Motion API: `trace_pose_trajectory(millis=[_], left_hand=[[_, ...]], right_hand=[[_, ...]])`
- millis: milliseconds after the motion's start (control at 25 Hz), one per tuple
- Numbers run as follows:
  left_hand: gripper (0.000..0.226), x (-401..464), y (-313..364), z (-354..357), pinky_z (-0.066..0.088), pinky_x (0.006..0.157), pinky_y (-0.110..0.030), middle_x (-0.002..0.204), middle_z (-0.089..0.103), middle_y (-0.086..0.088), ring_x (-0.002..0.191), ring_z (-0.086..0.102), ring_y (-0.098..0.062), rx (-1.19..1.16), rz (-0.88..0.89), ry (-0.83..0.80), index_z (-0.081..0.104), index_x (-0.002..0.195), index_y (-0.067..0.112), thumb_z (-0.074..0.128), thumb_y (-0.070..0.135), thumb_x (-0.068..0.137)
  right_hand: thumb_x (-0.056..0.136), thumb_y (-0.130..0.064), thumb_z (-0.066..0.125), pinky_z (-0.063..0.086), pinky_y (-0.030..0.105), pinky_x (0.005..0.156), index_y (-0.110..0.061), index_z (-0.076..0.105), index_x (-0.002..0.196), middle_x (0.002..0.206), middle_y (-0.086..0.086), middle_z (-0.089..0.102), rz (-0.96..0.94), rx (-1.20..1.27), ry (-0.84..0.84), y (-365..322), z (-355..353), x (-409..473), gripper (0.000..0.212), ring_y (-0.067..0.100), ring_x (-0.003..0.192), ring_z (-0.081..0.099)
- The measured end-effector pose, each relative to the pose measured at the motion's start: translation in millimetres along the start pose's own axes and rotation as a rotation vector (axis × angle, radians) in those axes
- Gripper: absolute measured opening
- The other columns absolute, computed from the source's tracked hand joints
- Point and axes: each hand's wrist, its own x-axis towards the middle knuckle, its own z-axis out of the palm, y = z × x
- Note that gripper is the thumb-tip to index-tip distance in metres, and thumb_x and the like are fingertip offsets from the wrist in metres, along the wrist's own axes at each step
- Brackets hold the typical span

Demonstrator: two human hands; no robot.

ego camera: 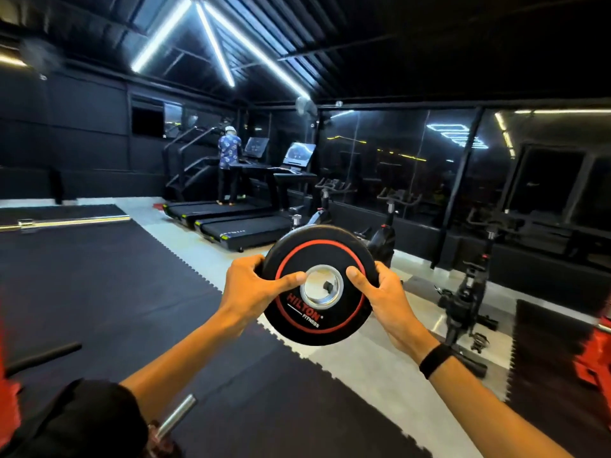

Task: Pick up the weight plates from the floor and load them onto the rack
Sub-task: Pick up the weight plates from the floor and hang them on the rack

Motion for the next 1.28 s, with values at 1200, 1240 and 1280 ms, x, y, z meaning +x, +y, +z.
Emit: trace_pose_trajectory(millis=[1200, 1240, 1280], left_hand=[[0.048, 627, -339, -159, 0.055, 0.059, -0.029, 0.067, 0.073, 0.003, 0.062, 0.068, -0.005, 0.466, -0.121, 0.839, 0.070, 0.071, 0.014, 0.094, 0.048, 0.048], [0.041, 636, -339, -177, 0.050, 0.055, -0.025, 0.061, 0.069, 0.007, 0.056, 0.062, 0.000, 0.495, -0.114, 0.894, 0.068, 0.066, 0.017, 0.094, 0.045, 0.051], [0.039, 642, -340, -195, 0.046, 0.052, -0.022, 0.055, 0.066, 0.011, 0.051, 0.056, 0.003, 0.530, -0.119, 0.947, 0.065, 0.062, 0.018, 0.094, 0.043, 0.052]], right_hand=[[0.083, -0.046, 0.073, 0.058, 0.037, 0.086, -0.011, 0.063, 0.110, 0.109, 0.009, 0.071, -0.151, 0.333, -0.865, 302, 424, 792, 0.046, 0.018, 0.099, 0.070], [0.085, -0.043, 0.072, 0.057, 0.027, 0.080, -0.009, 0.062, 0.109, 0.106, 0.007, 0.071, -0.180, 0.343, -0.911, 297, 453, 807, 0.043, 0.010, 0.093, 0.070], [0.087, -0.038, 0.071, 0.054, 0.018, 0.072, -0.007, 0.061, 0.108, 0.101, 0.004, 0.069, -0.204, 0.355, -0.962, 292, 481, 818, 0.039, 0.000, 0.084, 0.067]])
